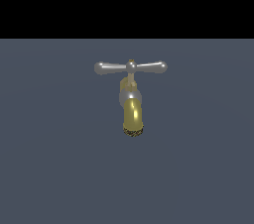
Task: Turn on the faucet by rotating a designated handle.
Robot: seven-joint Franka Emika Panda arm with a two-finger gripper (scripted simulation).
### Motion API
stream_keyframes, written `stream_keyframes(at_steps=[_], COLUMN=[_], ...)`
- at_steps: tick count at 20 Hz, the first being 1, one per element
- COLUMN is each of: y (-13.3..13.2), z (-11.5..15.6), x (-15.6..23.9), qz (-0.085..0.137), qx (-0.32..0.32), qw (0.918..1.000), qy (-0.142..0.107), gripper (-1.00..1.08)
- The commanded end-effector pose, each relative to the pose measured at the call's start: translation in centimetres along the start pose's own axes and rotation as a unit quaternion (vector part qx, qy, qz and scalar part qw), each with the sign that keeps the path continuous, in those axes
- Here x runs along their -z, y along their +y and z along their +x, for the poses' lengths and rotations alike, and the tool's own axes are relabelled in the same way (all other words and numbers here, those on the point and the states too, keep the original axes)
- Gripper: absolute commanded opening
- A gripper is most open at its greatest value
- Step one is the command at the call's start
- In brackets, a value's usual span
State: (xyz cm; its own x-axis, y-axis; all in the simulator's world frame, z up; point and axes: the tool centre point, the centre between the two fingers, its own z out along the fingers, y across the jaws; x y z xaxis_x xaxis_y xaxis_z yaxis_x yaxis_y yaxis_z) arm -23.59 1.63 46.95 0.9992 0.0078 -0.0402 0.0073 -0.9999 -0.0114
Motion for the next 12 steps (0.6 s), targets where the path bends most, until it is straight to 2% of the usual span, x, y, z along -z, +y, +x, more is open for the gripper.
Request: stream_keyframes(at_steps=[1, 7, 12], y=[-0.1, -0.6, -1.2], z=[0.9, 3.9, 7.0], x=[-0.2, -0.9, -2.0], qz=[0.003, 0.013, 0.021], qx=[-0.016, -0.071, -0.131], qw=[0.9999, 0.9974, 0.9912], qy=[0.0, 0.0, -0.002], gripper=[-1.0, -1.0, -1.0])
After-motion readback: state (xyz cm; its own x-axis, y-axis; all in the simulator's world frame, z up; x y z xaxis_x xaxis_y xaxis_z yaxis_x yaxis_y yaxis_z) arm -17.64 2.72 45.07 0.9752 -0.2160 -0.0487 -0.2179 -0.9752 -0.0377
